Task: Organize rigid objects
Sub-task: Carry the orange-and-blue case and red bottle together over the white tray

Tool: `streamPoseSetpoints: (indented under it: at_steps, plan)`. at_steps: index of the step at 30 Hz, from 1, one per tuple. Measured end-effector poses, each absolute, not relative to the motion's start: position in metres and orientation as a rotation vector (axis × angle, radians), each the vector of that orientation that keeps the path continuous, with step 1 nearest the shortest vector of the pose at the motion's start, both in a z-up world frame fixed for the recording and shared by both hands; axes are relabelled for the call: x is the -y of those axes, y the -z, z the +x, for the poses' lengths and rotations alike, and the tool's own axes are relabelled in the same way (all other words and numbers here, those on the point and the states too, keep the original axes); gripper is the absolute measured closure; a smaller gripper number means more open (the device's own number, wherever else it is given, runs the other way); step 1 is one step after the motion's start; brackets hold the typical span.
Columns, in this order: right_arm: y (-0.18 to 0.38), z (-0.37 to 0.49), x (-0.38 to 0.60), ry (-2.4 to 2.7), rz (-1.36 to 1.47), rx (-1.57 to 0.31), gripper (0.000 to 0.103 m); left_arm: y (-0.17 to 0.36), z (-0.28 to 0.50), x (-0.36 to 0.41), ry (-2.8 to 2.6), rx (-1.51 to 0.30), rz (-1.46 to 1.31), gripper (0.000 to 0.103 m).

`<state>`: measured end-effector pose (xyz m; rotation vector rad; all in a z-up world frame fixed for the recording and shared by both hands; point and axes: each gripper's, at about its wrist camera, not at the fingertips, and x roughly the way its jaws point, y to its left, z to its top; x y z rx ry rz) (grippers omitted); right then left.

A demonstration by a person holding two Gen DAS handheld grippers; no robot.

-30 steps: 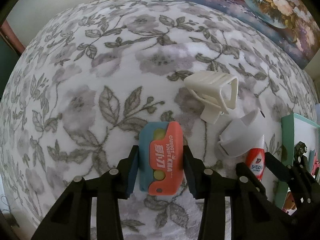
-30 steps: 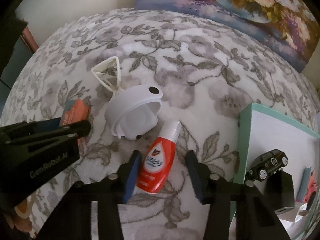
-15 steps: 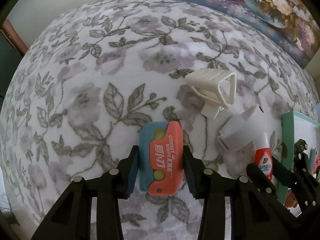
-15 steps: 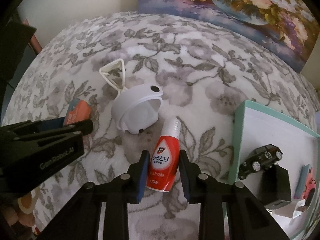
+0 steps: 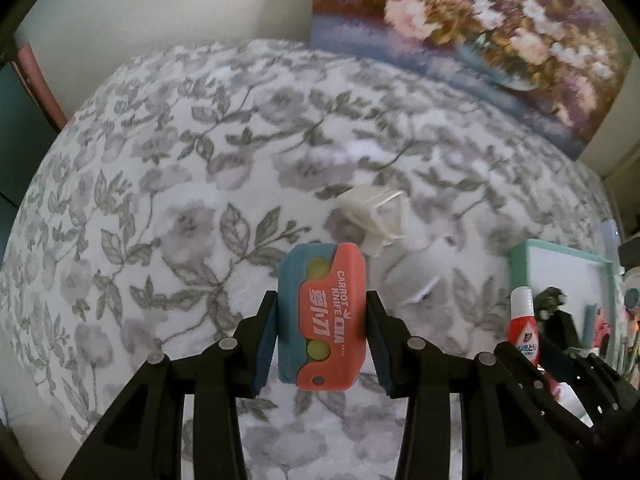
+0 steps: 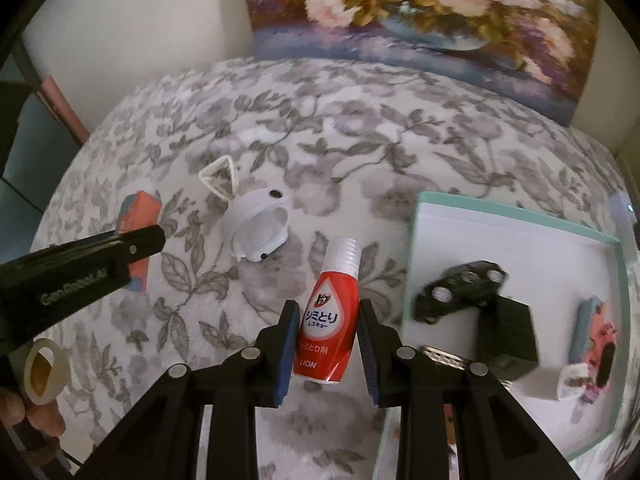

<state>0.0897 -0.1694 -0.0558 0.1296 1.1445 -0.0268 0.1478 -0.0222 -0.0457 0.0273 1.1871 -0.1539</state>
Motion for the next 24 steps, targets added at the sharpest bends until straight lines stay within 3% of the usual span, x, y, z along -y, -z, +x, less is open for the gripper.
streamPoseSetpoints:
  at_steps: [12,24]
  plan:
    - [0.015,0.046,0.234,0.132,0.254,-1.061,0.072,-0.009,0.11,0.068,0.273,-1.048,0.068,0.059]
    - [0.017,-0.002,0.329,0.303,0.419,-1.045,0.072,-0.008,0.057,0.158,0.461,-1.059,0.208,0.059]
